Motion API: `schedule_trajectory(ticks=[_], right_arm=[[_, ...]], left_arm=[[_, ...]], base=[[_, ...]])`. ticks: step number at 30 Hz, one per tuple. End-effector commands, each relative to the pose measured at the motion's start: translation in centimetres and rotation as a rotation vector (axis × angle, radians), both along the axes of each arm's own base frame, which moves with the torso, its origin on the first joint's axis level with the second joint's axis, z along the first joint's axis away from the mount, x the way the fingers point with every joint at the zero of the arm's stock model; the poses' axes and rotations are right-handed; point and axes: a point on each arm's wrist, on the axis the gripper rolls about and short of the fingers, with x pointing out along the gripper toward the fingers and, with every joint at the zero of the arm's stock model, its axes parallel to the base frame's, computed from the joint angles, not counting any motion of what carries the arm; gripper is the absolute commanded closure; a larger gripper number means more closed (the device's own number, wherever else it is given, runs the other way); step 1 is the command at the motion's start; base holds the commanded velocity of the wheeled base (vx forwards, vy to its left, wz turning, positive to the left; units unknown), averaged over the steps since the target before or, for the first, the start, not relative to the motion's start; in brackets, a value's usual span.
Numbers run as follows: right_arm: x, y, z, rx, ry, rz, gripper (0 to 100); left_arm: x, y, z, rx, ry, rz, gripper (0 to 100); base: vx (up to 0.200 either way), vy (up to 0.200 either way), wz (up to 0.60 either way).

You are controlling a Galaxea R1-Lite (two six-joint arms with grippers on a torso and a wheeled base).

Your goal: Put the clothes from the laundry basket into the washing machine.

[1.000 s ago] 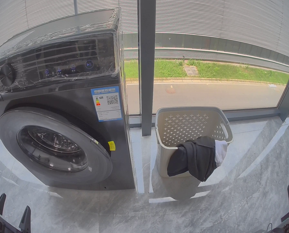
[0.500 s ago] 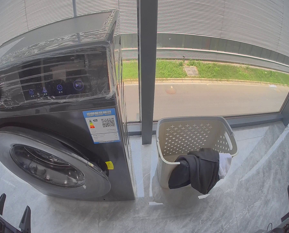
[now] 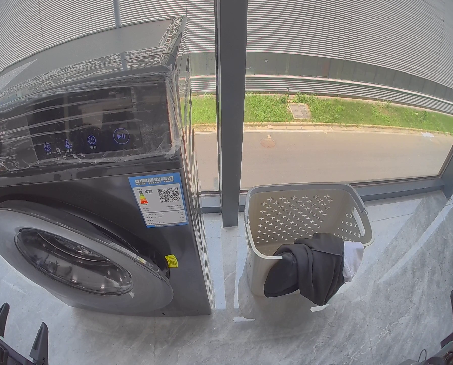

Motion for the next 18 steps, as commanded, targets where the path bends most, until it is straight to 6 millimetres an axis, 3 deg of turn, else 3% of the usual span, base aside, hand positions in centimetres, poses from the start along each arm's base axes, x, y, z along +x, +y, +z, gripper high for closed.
schedule_trajectory(ticks=[1,18], right_arm=[[0.03,0.0,-0.52,-0.001,0.004,0.0,100],[0.04,0.0,-0.51,-0.001,0.006,0.0,100]], left_arm=[[0.01,0.0,-0.52,0.0,0.001,0.0,0],[0.01,0.0,-0.52,0.0,0.001,-0.001,0]], base=[[-0.2,0.0,0.0],[-0.2,0.0,0.0]])
